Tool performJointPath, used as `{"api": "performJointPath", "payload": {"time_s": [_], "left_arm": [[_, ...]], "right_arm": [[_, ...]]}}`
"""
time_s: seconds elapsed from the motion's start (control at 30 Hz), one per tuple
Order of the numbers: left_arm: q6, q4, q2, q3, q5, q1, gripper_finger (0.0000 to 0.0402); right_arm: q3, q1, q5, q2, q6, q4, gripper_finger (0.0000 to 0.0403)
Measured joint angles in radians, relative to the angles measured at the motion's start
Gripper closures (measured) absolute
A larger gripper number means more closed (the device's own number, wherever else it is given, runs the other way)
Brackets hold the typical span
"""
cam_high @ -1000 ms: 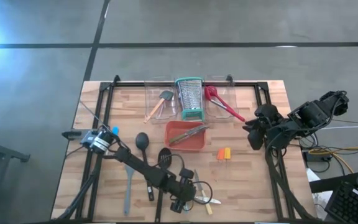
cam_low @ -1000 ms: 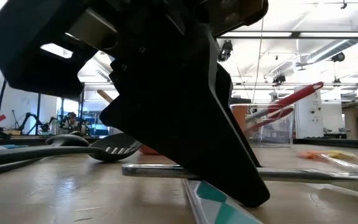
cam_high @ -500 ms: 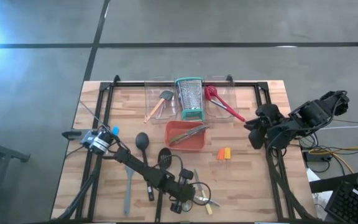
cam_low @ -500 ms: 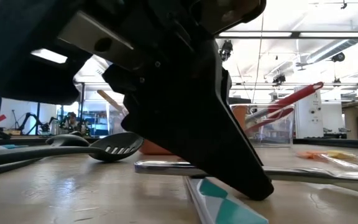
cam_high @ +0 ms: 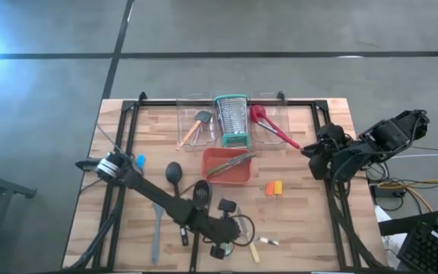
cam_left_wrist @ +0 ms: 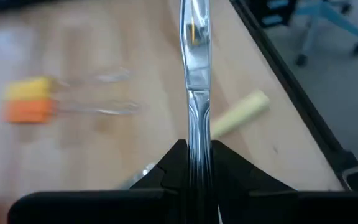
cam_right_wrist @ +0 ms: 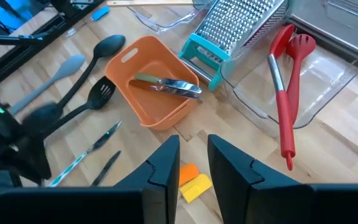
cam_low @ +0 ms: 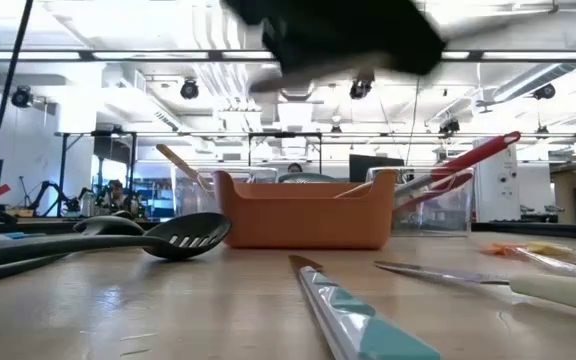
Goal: Pick & Place Kitchen Items
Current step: Put the silver knife into the orange bin
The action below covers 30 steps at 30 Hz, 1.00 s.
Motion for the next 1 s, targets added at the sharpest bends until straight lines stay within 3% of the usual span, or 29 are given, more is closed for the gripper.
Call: {"api": "performJointPath", "payload": {"time_s": [0.37,0.67,1.0], "left_arm": [[0.078,-0.072,-0.182,-0.003,-0.179,0.104,0.0349],[0.146,-0.161,-0.266,-0.003,-0.166,0.250,0.0349],[0.150,-0.201,-0.288,-0.042,-0.021,0.435,0.0349]], "right_arm": [[0.000,0.000,-0.003,-0.011,0.004,0.006,0.0340],[0.000,0.000,-0.003,-0.011,0.011,0.008,0.0342],[0.000,0.000,-0.003,-0.011,0.052,0.009,0.0341]]}}
